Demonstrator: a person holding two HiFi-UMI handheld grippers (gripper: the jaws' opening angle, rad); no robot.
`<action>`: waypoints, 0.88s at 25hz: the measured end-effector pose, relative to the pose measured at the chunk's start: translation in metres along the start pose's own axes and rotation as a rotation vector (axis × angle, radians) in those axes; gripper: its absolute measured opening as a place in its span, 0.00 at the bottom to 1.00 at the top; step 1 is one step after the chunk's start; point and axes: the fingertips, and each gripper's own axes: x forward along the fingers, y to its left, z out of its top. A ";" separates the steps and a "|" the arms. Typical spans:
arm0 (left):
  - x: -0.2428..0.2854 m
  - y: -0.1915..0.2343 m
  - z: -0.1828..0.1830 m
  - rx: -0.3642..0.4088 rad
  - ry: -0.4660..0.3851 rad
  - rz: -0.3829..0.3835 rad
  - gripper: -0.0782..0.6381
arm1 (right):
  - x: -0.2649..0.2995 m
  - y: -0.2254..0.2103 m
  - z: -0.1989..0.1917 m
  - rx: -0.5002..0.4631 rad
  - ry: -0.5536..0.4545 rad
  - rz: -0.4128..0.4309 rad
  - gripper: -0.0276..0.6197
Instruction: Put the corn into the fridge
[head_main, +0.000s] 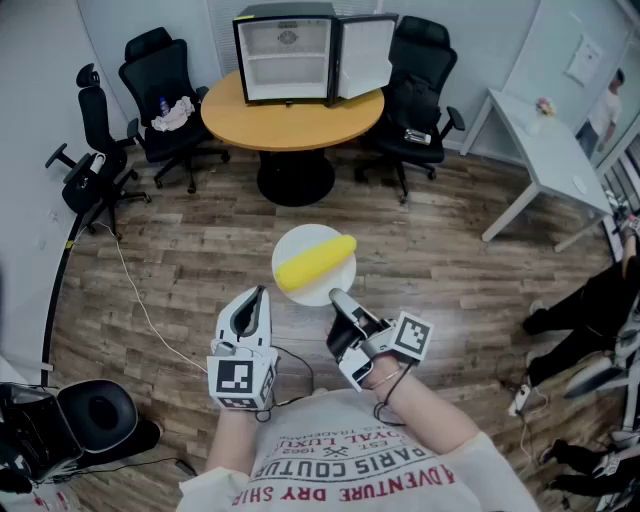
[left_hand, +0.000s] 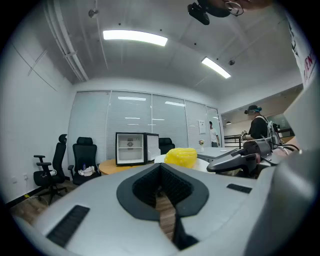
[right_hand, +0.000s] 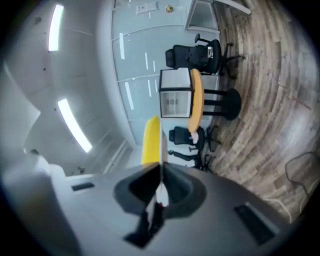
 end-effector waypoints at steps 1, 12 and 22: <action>0.000 0.000 -0.001 0.002 0.001 0.000 0.15 | 0.000 0.000 0.000 -0.002 -0.002 0.000 0.10; 0.002 0.004 -0.008 0.013 -0.003 -0.001 0.15 | 0.003 -0.005 0.002 -0.022 0.003 -0.014 0.10; 0.008 0.007 -0.023 0.012 -0.002 0.024 0.15 | 0.007 -0.025 0.015 -0.046 0.025 -0.020 0.10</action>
